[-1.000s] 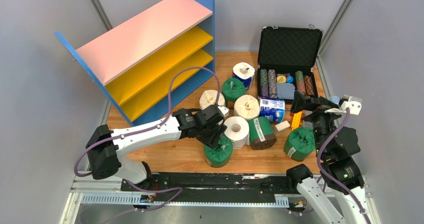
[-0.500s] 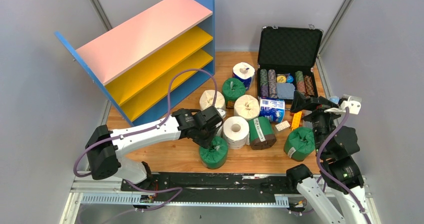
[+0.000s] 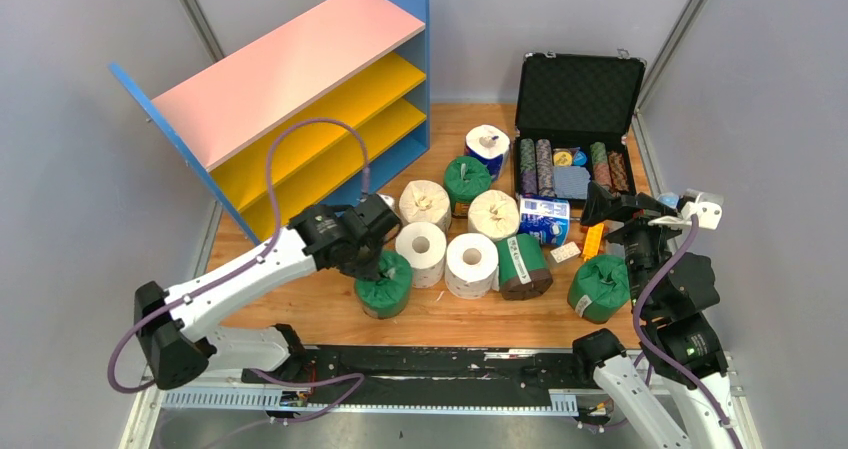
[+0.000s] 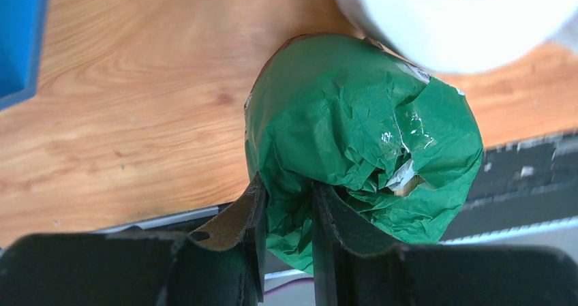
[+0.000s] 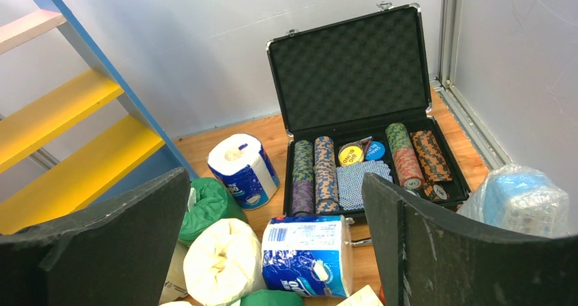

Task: Place and organize the paper towels onto the shelf
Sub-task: Move the paper towel to the center of the board.

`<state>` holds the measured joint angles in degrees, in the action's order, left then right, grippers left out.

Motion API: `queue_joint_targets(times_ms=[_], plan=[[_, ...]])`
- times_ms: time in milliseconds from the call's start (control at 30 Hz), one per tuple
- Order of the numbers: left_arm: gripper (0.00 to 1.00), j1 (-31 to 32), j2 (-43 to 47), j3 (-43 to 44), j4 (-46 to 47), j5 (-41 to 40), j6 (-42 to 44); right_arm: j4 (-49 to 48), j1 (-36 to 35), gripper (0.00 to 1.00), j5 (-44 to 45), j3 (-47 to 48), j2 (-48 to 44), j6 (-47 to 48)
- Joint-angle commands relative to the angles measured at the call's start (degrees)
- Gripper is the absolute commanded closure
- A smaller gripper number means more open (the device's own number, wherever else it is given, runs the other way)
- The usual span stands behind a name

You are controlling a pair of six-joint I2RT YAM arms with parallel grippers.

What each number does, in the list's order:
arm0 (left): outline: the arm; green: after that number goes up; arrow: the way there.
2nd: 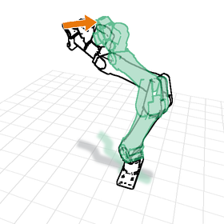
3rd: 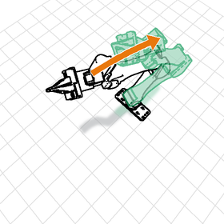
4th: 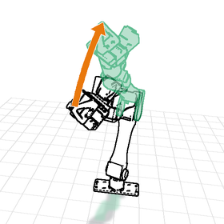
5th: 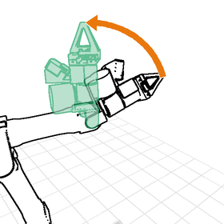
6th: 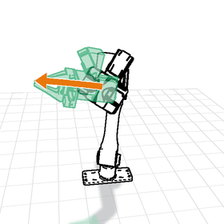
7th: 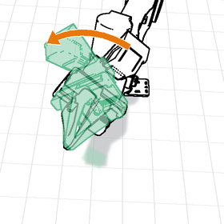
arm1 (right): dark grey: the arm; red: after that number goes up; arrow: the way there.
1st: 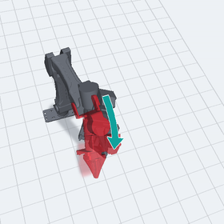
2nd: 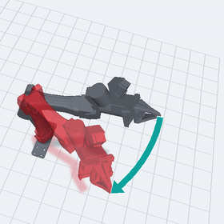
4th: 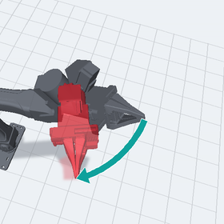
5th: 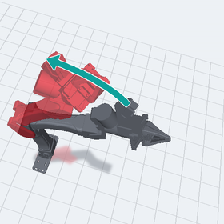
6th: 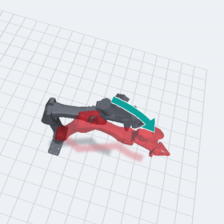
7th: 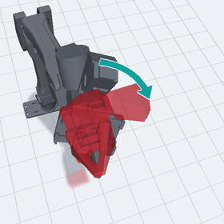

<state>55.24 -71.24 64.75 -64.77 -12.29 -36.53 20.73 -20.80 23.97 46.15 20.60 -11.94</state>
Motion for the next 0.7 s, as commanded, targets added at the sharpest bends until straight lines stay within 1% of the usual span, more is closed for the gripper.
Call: queue_joint_targets(times_ms=[0, 100, 200, 300, 333, 400, 533, 667], plan=[[1.00, -6.20, 5.38, 0.53, -2.43, -6.50, -7.00, 0.19, 0.29, 0.00, 0.27, 1.58, 0.29, -0.84], [1.00, -9.25, 6.10, 1.57, -4.13, -11.48, -13.44, 0.19, 0.32, 0.00, -0.20, 1.57, 0.32, -1.04], [1.00, -12.33, 6.12, 2.20, -5.56, -13.13, -18.08, 0.21, 0.36, 0.00, -0.56, 1.66, 0.32, -1.15], [1.00, -15.92, 6.42, 1.48, -6.93, -14.80, -25.61, 0.25, 0.34, 0.00, -0.91, 1.57, 0.14, -1.40], [1.00, -17.11, 6.89, 0.61, -7.43, -15.18, -27.19, 0.20, 0.34, 0.00, -0.91, 1.57, 0.12, -1.41], [1.00, -18.62, 8.40, -1.40, -7.71, -16.63, -33.01, 0.24, 0.38, 0.00, -1.06, 1.57, 0.10, -1.57], [1.00, -20.89, 13.16, -7.03, -5.19, -19.97, -43.65, 0.20, 0.35, 0.00, -2.35, 1.40, 0.25, -1.96], [1.00, -21.75, 17.48, -11.73, -2.95, -24.06, -54.66, 0.19, 0.32, 0.00, -3.47, 1.38, 0.49, -2.29]])
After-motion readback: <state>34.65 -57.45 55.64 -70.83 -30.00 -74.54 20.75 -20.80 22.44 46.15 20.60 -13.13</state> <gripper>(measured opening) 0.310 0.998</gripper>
